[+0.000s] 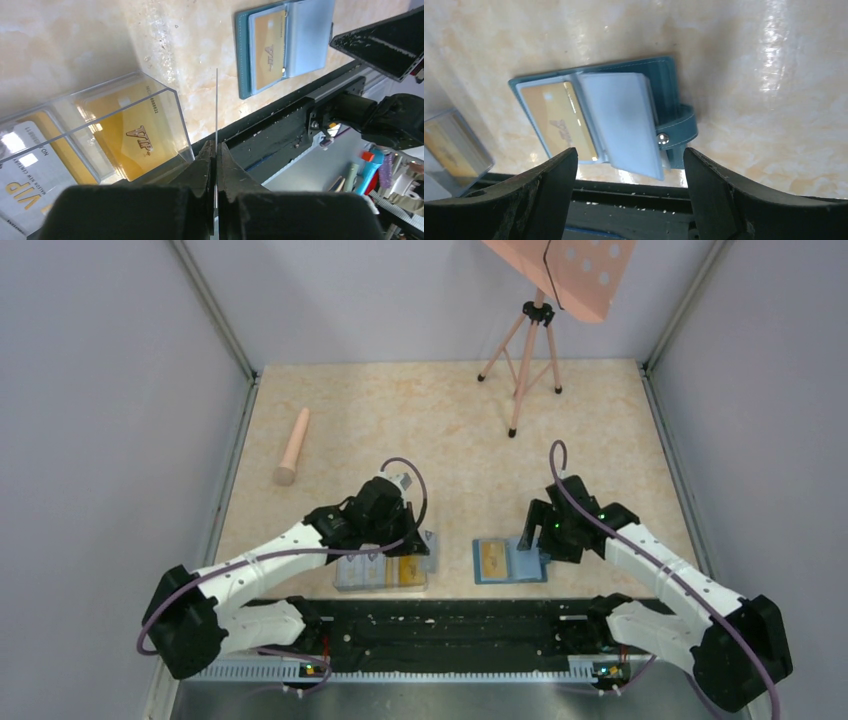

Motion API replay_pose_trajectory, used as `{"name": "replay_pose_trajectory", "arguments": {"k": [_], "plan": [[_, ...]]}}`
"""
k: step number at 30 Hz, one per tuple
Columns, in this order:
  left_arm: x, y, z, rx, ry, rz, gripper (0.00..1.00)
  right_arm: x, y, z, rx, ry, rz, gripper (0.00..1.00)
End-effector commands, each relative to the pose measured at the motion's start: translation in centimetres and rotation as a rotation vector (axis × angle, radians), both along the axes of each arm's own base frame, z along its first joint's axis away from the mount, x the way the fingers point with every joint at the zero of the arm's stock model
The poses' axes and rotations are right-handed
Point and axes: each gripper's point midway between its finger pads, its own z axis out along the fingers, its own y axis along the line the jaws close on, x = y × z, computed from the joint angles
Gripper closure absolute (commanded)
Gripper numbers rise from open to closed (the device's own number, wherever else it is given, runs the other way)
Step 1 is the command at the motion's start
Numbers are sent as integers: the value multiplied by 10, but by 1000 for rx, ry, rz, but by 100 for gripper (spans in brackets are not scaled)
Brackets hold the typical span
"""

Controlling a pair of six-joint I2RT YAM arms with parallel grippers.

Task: Put the credit cards into the card holder
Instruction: Insert the credit card into the card holder.

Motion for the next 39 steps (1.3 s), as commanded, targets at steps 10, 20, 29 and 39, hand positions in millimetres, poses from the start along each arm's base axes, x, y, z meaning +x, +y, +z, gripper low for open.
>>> {"name": "replay_pose_trajectory", "arguments": {"k": [10, 20, 29, 39], "plan": [[2, -51, 15, -69, -40, -67, 100, 7, 9, -32, 99, 67, -52, 24], [0, -56, 9, -92, -21, -73, 100, 5, 46, -32, 264, 123, 40, 33], [1, -61, 6, -113, -4, -63, 100, 3, 47, -32, 192, 138, 67, 33], [1, -64, -2, -103, 12, -66, 100, 34, 38, -20, 73, 33, 139, 29]]}}
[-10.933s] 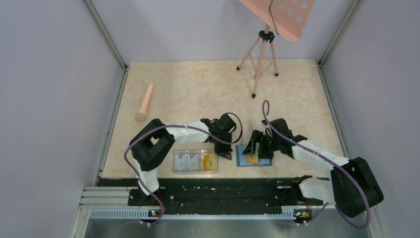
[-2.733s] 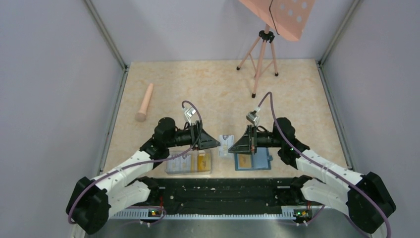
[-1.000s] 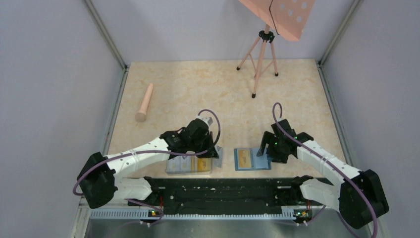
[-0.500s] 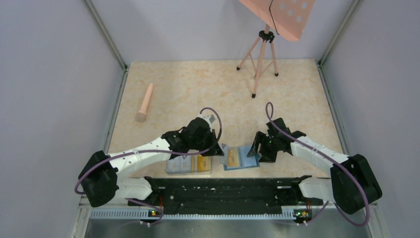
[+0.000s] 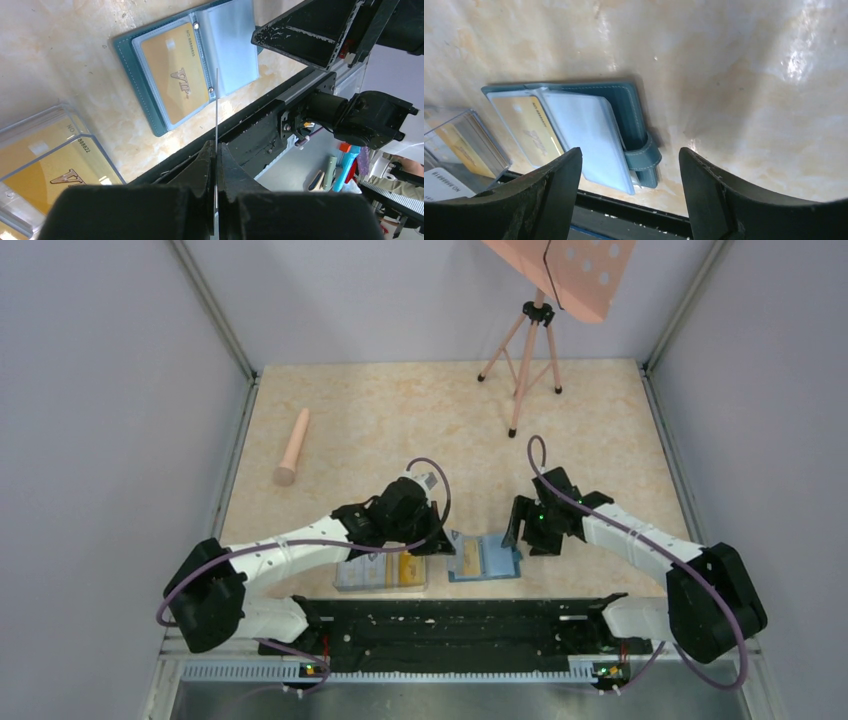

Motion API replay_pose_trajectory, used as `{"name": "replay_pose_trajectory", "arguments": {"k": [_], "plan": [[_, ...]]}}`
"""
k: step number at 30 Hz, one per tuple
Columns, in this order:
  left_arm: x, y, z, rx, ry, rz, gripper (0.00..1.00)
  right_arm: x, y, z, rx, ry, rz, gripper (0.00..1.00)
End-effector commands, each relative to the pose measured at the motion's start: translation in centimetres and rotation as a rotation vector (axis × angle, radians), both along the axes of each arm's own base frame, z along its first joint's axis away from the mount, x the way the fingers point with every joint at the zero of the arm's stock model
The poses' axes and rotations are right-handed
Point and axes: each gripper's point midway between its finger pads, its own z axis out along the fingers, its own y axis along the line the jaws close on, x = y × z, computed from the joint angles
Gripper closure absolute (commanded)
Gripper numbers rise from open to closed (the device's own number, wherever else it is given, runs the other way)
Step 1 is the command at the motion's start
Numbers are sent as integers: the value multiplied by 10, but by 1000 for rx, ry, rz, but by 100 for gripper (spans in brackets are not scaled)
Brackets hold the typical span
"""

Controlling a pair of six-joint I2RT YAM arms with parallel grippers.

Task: Put the credit cards into the card holder
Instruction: Insert the credit card into the card holder.

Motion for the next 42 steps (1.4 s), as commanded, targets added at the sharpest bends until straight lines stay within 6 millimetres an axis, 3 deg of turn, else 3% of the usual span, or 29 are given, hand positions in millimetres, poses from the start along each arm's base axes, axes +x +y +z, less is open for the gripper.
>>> {"name": "replay_pose_trajectory", "arguments": {"k": [1, 8, 12, 18, 28, 36, 42], "plan": [[2, -7, -1, -26, -4, -3, 100, 22, 13, 11, 11, -78, 99, 29], [1, -8, -8, -32, 12, -5, 100, 25, 35, 9, 117, -95, 176, 31], [0, -9, -14, -29, 24, -8, 100, 19, 34, 11, 130, -91, 177, 33], [1, -15, -20, -34, 39, -16, 100, 4, 33, 10, 163, -70, 176, 48], [11, -21, -33, 29, 55, -9, 100, -2, 33, 5, 163, -53, 203, 48], [12, -7, -63, 168, 115, 46, 100, -20, 14, -11, 59, 71, 197, 49], [10, 1, -73, 222, 140, 76, 100, -23, -3, -5, -33, 88, 164, 49]]}}
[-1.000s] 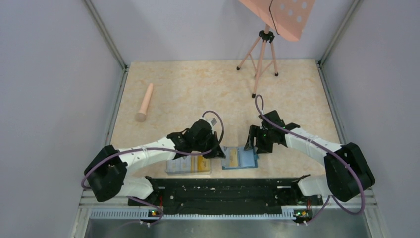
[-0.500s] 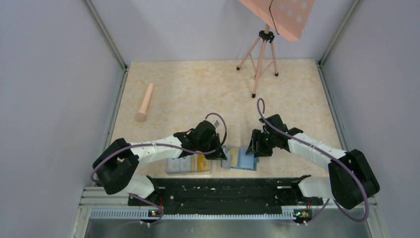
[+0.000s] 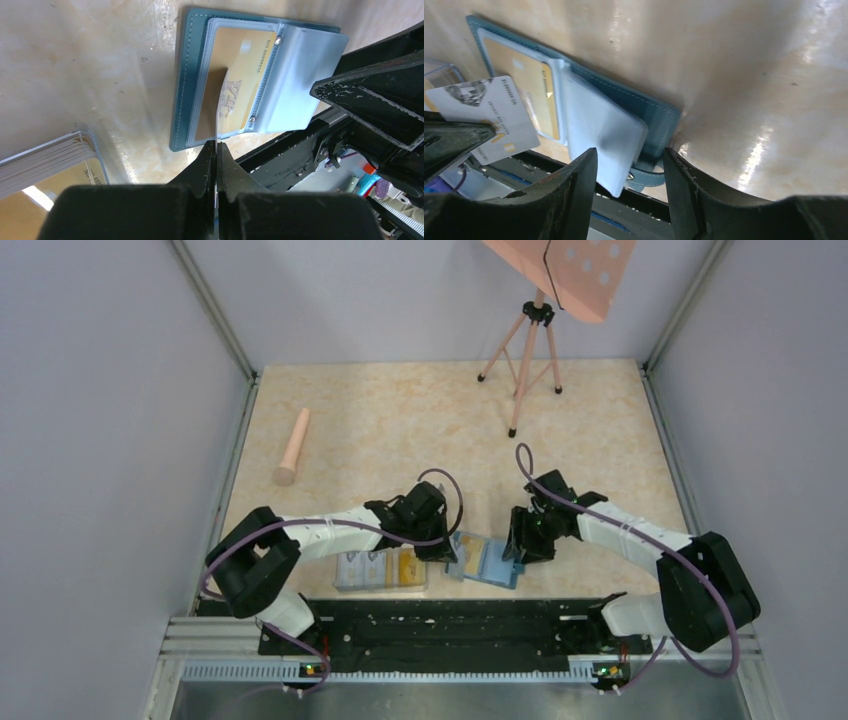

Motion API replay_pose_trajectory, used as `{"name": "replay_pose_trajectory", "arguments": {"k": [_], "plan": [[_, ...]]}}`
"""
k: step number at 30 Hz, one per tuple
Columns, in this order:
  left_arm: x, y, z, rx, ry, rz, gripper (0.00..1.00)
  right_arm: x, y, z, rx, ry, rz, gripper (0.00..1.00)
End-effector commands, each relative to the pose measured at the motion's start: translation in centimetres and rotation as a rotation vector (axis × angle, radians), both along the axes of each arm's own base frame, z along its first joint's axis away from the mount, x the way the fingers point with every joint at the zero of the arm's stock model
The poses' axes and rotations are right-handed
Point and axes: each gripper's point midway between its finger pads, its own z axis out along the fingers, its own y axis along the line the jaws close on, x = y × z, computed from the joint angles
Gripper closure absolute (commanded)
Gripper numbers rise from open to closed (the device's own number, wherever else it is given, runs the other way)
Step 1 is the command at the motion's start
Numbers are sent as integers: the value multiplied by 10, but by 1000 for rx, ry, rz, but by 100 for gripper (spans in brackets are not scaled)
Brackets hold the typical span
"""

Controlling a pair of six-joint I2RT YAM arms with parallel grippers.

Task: Put the credit cards into the card holder
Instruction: Insert the credit card into the card holder.

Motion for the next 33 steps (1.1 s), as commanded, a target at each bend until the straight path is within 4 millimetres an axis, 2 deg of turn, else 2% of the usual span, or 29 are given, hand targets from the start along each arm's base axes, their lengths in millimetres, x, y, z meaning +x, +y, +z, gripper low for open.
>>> {"name": "replay_pose_trajectory", "arguments": {"k": [1, 8, 15, 19, 24, 27, 31, 33], "plan": [[3, 9, -8, 76, 7, 36, 100, -6, -22, 4, -130, 21, -8, 49], [2, 11, -14, 97, 23, 40, 100, -2, -22, 15, -132, -3, -11, 49], [0, 9, -18, 104, 31, 28, 100, -7, -34, 2, -197, 19, -36, 50], [0, 7, -18, 100, 29, 19, 100, 5, -30, 13, -127, -35, -100, 51], [-1, 6, -20, 105, 33, 15, 100, 21, -32, 28, -79, -105, -161, 64], [-2, 6, -20, 106, 34, 12, 100, 20, -31, 21, -89, -77, -140, 76], [-2, 7, -22, 110, 38, 12, 100, 12, -28, 7, -84, -19, -111, 98], [-3, 6, -23, 111, 40, 10, 100, 9, -25, 4, -65, -5, -98, 100]]}}
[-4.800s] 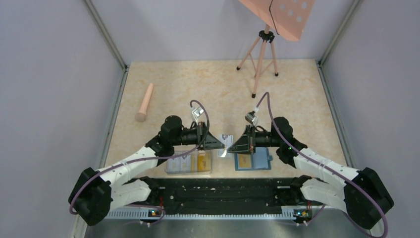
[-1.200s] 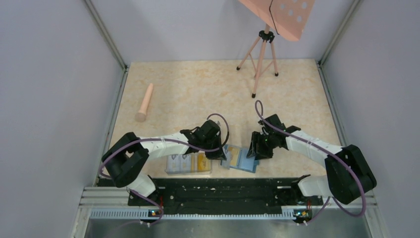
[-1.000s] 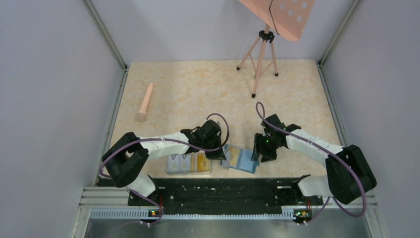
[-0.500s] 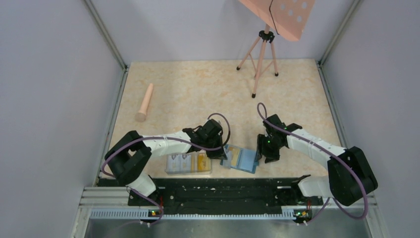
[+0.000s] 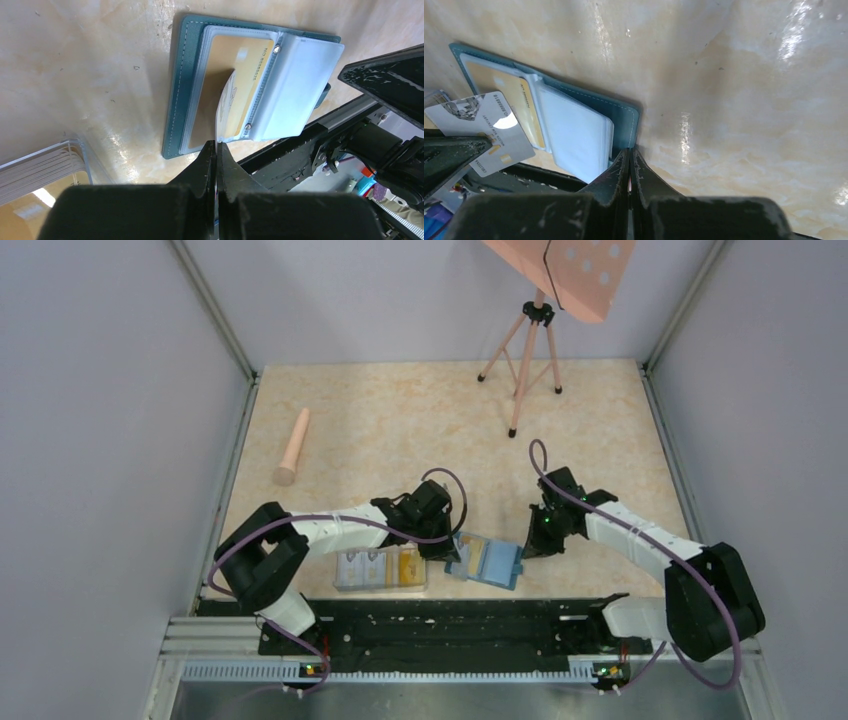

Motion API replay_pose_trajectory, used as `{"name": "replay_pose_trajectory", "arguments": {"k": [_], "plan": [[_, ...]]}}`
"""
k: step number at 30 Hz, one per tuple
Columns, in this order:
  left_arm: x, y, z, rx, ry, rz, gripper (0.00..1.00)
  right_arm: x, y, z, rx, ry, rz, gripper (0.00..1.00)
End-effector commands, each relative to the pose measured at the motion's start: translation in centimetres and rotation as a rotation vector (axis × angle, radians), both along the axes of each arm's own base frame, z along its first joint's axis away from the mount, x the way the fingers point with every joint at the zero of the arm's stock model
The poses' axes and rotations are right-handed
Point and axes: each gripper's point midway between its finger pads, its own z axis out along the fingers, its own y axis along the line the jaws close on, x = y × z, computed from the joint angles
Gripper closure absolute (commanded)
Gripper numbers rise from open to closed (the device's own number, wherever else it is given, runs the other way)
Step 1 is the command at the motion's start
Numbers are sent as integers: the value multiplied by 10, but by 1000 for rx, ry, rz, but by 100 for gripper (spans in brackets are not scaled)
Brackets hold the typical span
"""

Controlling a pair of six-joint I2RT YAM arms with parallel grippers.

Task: Put the credit cards into the card holder
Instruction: Insert the credit card into the card holder.

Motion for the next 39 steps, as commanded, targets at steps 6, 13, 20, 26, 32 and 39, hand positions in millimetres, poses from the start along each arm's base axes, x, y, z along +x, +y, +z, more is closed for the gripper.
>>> {"name": "replay_pose_trajectory", "arguments": {"k": [6, 13, 20, 26, 32, 39], "plan": [[-6, 14, -21, 96, 22, 0, 100, -9, 17, -10, 112, 46, 48, 100], [-6, 15, -23, 102, 27, 3, 100, -19, 19, -14, 127, 92, 75, 100], [-6, 16, -26, 112, 35, 13, 100, -31, 9, -16, 57, 149, 93, 100], [-6, 17, -27, 122, 39, 19, 100, -38, 2, -19, -62, 174, 127, 100], [-6, 18, -28, 129, 44, 18, 100, -43, 5, -17, -106, 176, 177, 100], [-6, 16, -28, 128, 44, 13, 100, -47, 4, -11, -121, 175, 200, 64]]}}
